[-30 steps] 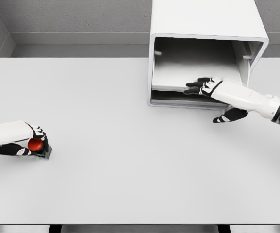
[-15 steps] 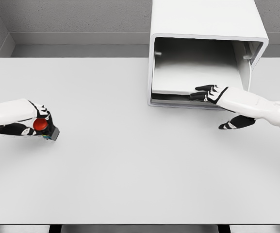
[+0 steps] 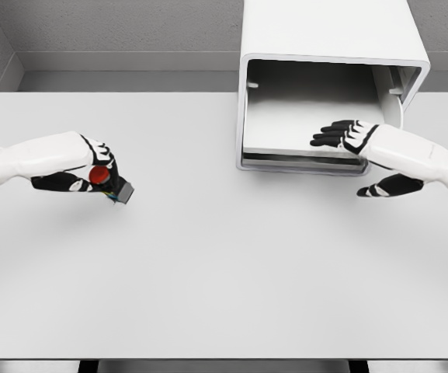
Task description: Slide open multi-storey tabletop storage cabinets and put open load switch and slide close multi-storey tabletop storage cabinets
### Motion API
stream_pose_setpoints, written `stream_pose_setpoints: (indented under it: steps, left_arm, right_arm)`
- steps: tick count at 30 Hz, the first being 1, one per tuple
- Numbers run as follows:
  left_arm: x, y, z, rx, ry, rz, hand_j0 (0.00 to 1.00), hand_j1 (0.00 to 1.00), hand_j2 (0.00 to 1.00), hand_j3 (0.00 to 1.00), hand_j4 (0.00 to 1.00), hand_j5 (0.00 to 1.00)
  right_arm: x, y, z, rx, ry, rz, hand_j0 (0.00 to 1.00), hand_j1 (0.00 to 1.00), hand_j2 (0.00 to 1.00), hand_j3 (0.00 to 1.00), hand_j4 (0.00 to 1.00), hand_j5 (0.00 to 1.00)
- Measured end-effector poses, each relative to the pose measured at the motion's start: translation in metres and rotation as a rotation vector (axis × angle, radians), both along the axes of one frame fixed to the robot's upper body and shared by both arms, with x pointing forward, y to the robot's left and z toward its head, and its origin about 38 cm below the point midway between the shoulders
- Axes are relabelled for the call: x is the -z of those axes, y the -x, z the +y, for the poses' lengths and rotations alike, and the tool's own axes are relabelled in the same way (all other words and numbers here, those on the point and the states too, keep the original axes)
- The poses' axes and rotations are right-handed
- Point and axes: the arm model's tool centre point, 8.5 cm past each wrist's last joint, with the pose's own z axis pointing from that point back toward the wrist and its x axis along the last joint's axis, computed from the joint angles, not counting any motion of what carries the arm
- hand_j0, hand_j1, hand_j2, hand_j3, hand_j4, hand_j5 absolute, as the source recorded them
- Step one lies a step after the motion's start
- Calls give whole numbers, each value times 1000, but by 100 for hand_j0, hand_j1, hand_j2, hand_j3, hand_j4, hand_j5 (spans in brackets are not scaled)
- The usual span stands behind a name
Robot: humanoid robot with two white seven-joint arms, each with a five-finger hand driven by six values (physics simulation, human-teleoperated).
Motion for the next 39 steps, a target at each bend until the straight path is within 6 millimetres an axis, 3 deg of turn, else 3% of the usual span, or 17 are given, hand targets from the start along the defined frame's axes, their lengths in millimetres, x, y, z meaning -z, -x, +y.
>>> stream_pose_setpoints:
  steps: [5, 14, 19, 24, 34, 36, 39]
  left_arm:
    - [-11, -7, -11, 25, 5, -29, 44, 44, 44, 44, 44, 44]
    - [-22, -16, -25, 57, -17, -71, 44, 44, 44, 44, 44, 44]
    - [-26, -19, -32, 73, -23, -92, 44, 44, 44, 44, 44, 44]
    - [-25, -22, -44, 97, -22, -104, 44, 44, 44, 44, 44, 44]
    - [-28, -26, -57, 124, -40, -117, 44, 44, 44, 44, 44, 44]
    - [-33, -29, -58, 128, -48, -129, 44, 44, 44, 44, 44, 44]
    - [-27, -30, -62, 139, -58, -111, 44, 44, 44, 44, 44, 44]
  right_arm:
    - [14, -12, 18, -20, -18, 26, 100, 100, 100, 100, 100, 100]
    - [38, -31, 0, 69, -5, 76, 100, 100, 100, 100, 100, 100]
    - [39, -33, -3, 87, -70, 121, 100, 100, 100, 100, 100, 100]
    - [39, -25, -4, 81, -98, 146, 100, 100, 100, 100, 100, 100]
    - [17, 1, -8, 9, 82, 53, 100, 100, 100, 100, 100, 100]
    - [19, 6, -8, 0, 89, 60, 100, 100, 100, 100, 100, 100]
    - [22, 10, -8, -1, 89, 72, 100, 100, 100, 100, 100, 100]
